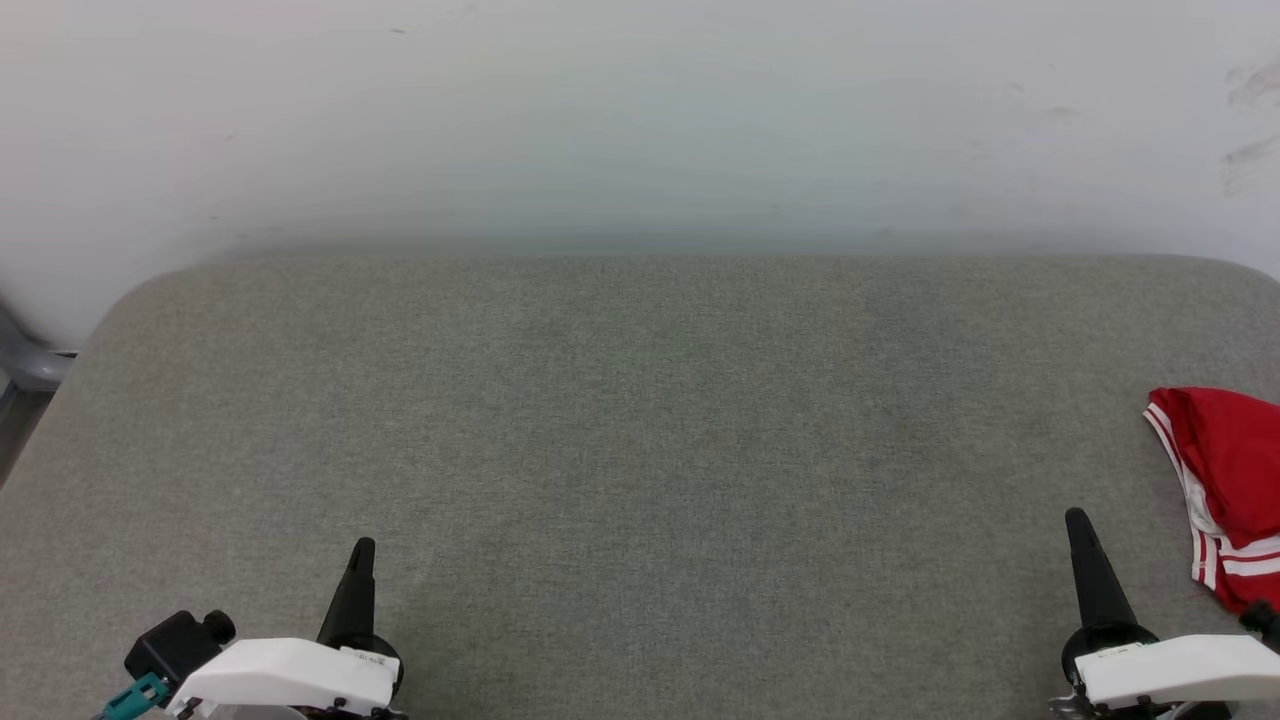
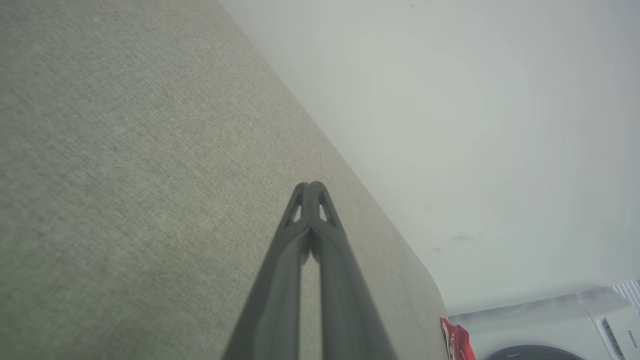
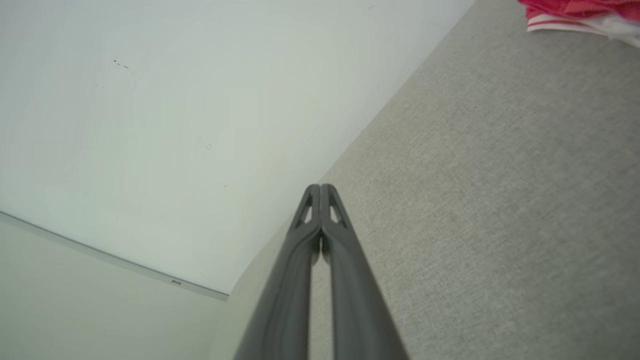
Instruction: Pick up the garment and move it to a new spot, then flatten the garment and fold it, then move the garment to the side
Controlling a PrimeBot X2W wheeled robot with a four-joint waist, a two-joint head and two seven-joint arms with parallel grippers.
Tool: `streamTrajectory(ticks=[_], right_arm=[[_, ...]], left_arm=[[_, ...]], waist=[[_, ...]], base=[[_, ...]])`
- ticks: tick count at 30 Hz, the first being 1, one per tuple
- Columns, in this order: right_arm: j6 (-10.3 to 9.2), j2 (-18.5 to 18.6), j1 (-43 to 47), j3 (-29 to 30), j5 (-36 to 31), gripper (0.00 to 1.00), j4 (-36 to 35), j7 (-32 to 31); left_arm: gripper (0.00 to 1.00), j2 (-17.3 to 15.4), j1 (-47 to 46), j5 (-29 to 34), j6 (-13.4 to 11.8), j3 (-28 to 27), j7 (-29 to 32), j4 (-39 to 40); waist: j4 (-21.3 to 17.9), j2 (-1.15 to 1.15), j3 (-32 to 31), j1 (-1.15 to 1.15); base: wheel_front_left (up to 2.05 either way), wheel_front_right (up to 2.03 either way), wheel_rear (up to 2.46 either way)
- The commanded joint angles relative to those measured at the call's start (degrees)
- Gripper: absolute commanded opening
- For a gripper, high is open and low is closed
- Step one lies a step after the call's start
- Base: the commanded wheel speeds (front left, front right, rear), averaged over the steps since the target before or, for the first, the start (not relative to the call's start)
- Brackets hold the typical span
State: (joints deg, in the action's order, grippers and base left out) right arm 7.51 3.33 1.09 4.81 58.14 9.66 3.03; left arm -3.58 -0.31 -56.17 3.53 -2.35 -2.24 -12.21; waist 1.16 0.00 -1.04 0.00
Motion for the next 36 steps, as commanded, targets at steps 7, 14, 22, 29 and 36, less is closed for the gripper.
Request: streamTrajectory(ticks=[7, 14, 22, 29, 36], right_arm=[[-0.01, 0.44, -2.20, 0.17, 5.52, 0.00, 0.34, -1.35], [-0.01, 0.42, -3.05, 0.26, 9.70, 0.00, 0.87, -2.43], [-0.01, 0.38, -4.04, 0.44, 15.18, 0.00, 1.66, -3.89], [-0.02, 0.35, -4.68, 0.55, 18.74, 0.00, 2.15, -4.79], [-0.02, 0.31, -5.31, 0.67, 22.11, 0.00, 2.62, -5.74]], left_arm=[[0.00, -0.05, -2.06, -5.65, 0.83, -0.87, 1.31, 0.16], [0.00, 0.06, -2.74, -9.96, 1.31, -1.32, 2.41, -0.12], [0.00, 0.19, -3.49, -15.71, 1.93, -1.98, 3.81, -0.51], [0.00, 0.30, -4.09, -19.42, 2.29, -2.44, 4.71, -0.77], [0.00, 0.39, -4.48, -22.94, 2.69, -2.85, 5.63, -1.00]], waist=[[-0.12, 0.00, 0.13, 0.00], [-0.24, 0.00, 0.25, 0.00], [-0.41, 0.00, 0.42, 0.00], [-0.52, 0.00, 0.55, 0.00], [-0.64, 0.00, 0.67, 0.00]], base=[[0.00, 0.00, 0.00], [0.00, 0.00, 0.00], [0.00, 0.00, 0.00], [0.00, 0.00, 0.00], [0.00, 0.00, 0.00]])
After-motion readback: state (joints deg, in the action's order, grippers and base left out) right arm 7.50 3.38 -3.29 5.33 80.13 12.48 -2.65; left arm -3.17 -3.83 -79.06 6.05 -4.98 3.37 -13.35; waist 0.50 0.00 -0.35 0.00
